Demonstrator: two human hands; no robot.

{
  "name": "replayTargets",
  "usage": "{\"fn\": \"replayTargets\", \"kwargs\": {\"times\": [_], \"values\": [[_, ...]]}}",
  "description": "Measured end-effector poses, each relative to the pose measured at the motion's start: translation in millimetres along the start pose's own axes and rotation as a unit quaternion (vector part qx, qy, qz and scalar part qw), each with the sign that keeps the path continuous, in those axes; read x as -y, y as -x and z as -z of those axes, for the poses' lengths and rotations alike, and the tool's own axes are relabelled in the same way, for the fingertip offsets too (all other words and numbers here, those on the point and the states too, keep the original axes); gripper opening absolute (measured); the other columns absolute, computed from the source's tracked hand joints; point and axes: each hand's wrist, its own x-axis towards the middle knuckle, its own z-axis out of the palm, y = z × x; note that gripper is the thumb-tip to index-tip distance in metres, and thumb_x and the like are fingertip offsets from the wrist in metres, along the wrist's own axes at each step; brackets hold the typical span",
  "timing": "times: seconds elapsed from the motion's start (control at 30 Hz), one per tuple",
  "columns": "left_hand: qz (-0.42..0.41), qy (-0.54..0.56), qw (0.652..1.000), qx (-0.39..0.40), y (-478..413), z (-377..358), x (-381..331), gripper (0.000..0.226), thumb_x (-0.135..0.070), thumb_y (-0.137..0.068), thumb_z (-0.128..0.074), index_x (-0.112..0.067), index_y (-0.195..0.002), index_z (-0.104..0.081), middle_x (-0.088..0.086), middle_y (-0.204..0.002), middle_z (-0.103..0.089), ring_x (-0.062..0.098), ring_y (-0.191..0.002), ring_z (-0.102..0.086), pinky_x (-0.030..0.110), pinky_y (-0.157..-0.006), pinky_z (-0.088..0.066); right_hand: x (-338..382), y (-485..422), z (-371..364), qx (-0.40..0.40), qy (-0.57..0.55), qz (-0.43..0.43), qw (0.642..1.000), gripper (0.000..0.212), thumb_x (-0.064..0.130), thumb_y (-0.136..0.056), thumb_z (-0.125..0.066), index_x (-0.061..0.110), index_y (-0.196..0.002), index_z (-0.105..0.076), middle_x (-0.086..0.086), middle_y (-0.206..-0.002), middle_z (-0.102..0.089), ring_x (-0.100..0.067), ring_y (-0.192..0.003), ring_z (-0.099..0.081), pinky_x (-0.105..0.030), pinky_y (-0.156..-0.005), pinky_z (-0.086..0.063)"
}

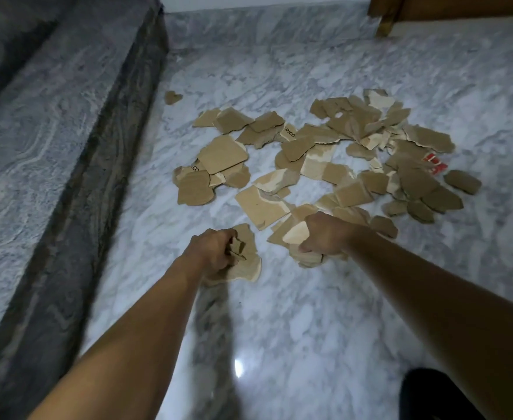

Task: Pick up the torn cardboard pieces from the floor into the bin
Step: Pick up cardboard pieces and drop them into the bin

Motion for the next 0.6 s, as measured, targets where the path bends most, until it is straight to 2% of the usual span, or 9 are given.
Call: {"fn": "replayTargets", "kwargs": {"times": [0.07, 0.1, 0.13, 0.23, 0.3, 0.37, 0.43, 0.5, 0.6], "values": [[0.001, 0.045, 0.999, -0.003, 3.0, 3.2, 3.0, 0.046, -0.026, -0.078, -0.070, -0.026, -0.122, -0.056, 0.000, -0.102, -0.066, 0.025, -0.099, -0.062, 0.031, -0.083, -0.049, 6.0, 1.4, 3.2, 0.001, -0.007, 0.015, 1.000, 0.047, 0.033, -0.086, -0.066, 0.006, -0.123, -0.055, -0.011, -0.123, -0.059, -0.027, -0.110, -0.059, -0.037, -0.090, -0.052], [-0.003, 0.060, 0.998, -0.009, 4.1, 7.4, 4.5, 0.040, -0.022, -0.079, -0.070, -0.025, -0.117, -0.058, 0.001, -0.099, -0.066, 0.025, -0.097, -0.062, 0.027, -0.080, -0.046, 10.3, 2.0, 5.4, 0.002, -0.009, 0.023, 1.000, 0.048, 0.034, -0.086, -0.067, 0.006, -0.123, -0.055, -0.011, -0.122, -0.059, -0.027, -0.108, -0.059, -0.038, -0.090, -0.052], [-0.012, 0.070, 0.997, -0.018, 4.0, 10.9, 6.9, 0.034, -0.021, -0.080, -0.070, -0.024, -0.111, -0.060, 0.001, -0.097, -0.067, 0.026, -0.097, -0.061, 0.027, -0.079, -0.045, 14.6, 2.2, 6.7, 0.002, -0.012, 0.030, 0.999, 0.049, 0.035, -0.086, -0.067, 0.005, -0.124, -0.054, -0.011, -0.122, -0.059, -0.027, -0.107, -0.059, -0.039, -0.090, -0.052], [-0.023, 0.078, 0.996, -0.025, 12.0, 25.2, 8.6, 0.035, -0.026, -0.082, -0.071, -0.023, -0.115, -0.060, 0.003, -0.101, -0.070, 0.026, -0.099, -0.060, 0.029, -0.080, -0.045, 32.1, -0.6, 7.4, 0.010, -0.011, 0.039, 0.999, 0.053, 0.038, -0.087, -0.067, 0.005, -0.126, -0.052, -0.013, -0.124, -0.057, -0.029, -0.108, -0.058, -0.042, -0.093, -0.052], [-0.017, 0.098, 0.995, -0.015, 18.0, 29.6, 10.6, 0.022, -0.029, -0.084, -0.070, -0.025, -0.101, -0.056, 0.002, -0.094, -0.067, 0.025, -0.094, -0.059, 0.027, -0.073, -0.040, 44.6, -2.0, 3.8, 0.012, 0.010, 0.049, 0.999, 0.057, 0.041, -0.087, -0.067, 0.007, -0.129, -0.050, -0.013, -0.127, -0.054, -0.031, -0.113, -0.056, -0.044, -0.094, -0.051], [-0.013, 0.106, 0.994, -0.003, 24.5, 30.0, 10.4, 0.019, -0.030, -0.084, -0.069, -0.022, -0.091, -0.054, 0.003, -0.089, -0.066, 0.026, -0.090, -0.058, 0.030, -0.072, -0.041, 54.8, -3.4, -3.5, 0.013, 0.033, 0.054, 0.998, 0.062, 0.044, -0.087, -0.066, 0.009, -0.134, -0.047, -0.011, -0.131, -0.049, -0.033, -0.119, -0.052, -0.046, -0.097, -0.048], [-0.003, 0.131, 0.991, 0.029, 27.9, 27.6, 12.4, 0.022, -0.034, -0.080, -0.072, -0.025, -0.095, -0.060, 0.001, -0.096, -0.067, 0.024, -0.094, -0.060, 0.032, -0.080, -0.048, 61.1, -4.6, -9.7, 0.015, 0.043, 0.054, 0.997, 0.063, 0.044, -0.088, -0.063, 0.010, -0.137, -0.043, -0.011, -0.134, -0.044, -0.035, -0.123, -0.047, -0.048, -0.099, -0.046], [0.006, 0.153, 0.985, 0.086, 30.0, 26.1, 15.5, 0.029, -0.040, -0.072, -0.078, -0.036, -0.098, -0.067, -0.006, -0.101, -0.069, 0.019, -0.099, -0.062, 0.032, -0.089, -0.050, 62.7, -3.8, -11.0, 0.028, 0.030, 0.058, 0.997, 0.061, 0.041, -0.091, -0.060, 0.009, -0.140, -0.040, -0.012, -0.137, -0.042, -0.035, -0.125, -0.045, -0.046, -0.100, -0.045], [0.008, 0.145, 0.977, 0.158, 29.0, 29.3, 17.3, 0.028, -0.039, -0.064, -0.087, -0.039, -0.089, -0.073, -0.014, -0.089, -0.072, 0.016, -0.094, -0.066, 0.030, -0.085, -0.053, 57.0, -1.2, -8.6, 0.033, 0.007, 0.054, 0.998, 0.063, 0.040, -0.093, -0.061, 0.006, -0.142, -0.039, -0.014, -0.141, -0.043, -0.033, -0.127, -0.046, -0.043, -0.103, -0.044]]}}
